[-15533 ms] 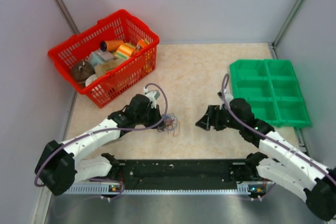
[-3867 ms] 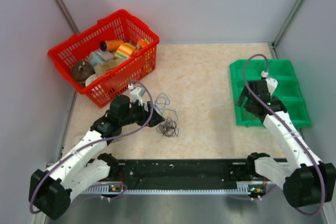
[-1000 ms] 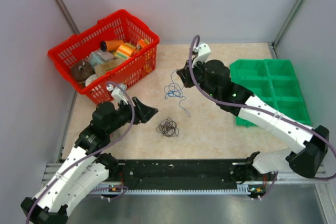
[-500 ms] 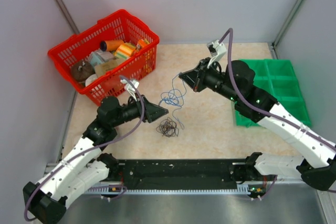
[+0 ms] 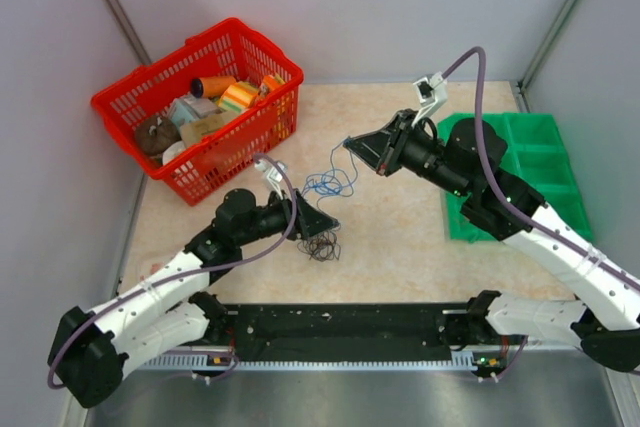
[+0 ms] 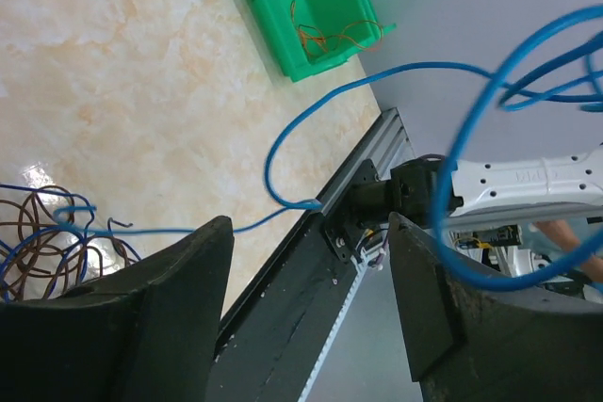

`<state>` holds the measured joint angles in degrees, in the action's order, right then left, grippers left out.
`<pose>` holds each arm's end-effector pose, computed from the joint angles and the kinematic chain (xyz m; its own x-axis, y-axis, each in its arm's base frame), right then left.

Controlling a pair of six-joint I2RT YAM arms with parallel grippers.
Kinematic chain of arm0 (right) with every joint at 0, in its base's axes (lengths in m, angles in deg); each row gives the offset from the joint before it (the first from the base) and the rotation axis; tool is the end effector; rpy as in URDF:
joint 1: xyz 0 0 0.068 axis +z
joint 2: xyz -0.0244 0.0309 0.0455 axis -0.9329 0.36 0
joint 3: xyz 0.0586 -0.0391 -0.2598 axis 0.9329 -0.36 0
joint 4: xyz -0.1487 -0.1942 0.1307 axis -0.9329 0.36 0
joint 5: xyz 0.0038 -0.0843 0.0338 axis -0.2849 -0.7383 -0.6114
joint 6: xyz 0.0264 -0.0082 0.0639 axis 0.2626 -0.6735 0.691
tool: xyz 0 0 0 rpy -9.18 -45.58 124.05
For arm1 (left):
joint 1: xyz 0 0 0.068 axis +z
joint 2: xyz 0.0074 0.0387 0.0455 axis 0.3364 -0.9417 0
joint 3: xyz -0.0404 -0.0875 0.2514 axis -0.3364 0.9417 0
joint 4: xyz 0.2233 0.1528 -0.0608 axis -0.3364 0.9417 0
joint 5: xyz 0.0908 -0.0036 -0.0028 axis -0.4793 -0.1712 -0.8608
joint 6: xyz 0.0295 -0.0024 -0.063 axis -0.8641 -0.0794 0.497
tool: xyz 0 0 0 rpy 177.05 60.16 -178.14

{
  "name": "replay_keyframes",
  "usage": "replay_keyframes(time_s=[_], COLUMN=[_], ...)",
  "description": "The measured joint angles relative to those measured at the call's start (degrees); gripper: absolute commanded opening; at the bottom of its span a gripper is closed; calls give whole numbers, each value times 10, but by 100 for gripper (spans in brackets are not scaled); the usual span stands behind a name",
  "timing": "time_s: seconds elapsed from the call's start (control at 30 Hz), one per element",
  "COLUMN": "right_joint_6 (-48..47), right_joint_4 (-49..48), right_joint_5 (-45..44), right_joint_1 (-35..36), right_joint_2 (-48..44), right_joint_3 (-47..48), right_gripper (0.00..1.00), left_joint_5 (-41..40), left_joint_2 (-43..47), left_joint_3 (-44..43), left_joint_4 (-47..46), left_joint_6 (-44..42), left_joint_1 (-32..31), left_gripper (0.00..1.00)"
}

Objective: Untangle the cables

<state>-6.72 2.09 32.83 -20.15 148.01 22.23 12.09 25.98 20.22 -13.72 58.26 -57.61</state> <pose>0.1747 0.2048 0.4555 -0.4495 0.3429 -0.8248 -0.6525 0.5046 0.5654 0.1738 -0.1654 0.2515 -0.7670 -0.2763 -0.5792 0.4592 0.3942 -0.7961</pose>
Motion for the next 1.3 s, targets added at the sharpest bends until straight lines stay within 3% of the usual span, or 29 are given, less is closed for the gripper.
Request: replay_keyframes(time_s=[0.27,0.37,0.43,0.5,0.53,0.67,0.77,0.97,1.1,1.23,1.3], right_joint_6=[21,26,30,34,35,30,-3,-107,-140,-130,-122], right_joint_4=[-8,-9,-10,-15,-15,-12,28,120,144,166,172], right_joint_5=[11,12,12,12,12,-4,-76,-325,-374,-286,-244], right_joint_1=[0,0,0,0,0,0,0,-14,-131,-301,-341], right_joint_2=[-12,-20,-28,-40,-43,-57,-82,-148,-174,-159,-140], right_joint_3=[-1,-7,-12,-20,-20,-21,-20,-21,-39,-59,-64], right_gripper=[0,0,0,0,0,0,0,0,0,0,0], left_joint_5=[-23,-40,-48,-49,-49,-63,-119,-303,-432,-534,-572], left_joint_2=[-67,-86,-98,-118,-126,-154,-130,63,225,323,348], left_joint_3=[-5,-18,-24,-27,-28,-30,-26,14,9,-47,-90], left_joint_4=[-42,-42,-46,-59,-63,-50,6,191,332,447,485], left_joint_6=[30,34,38,41,46,43,42,35,21,2,-18], left_joint_1=[-7,-7,-7,-7,-7,-8,-8,-8,-8,-8,-8], left_gripper=[59,42,26,4,0,0,0,0,0,0,0])
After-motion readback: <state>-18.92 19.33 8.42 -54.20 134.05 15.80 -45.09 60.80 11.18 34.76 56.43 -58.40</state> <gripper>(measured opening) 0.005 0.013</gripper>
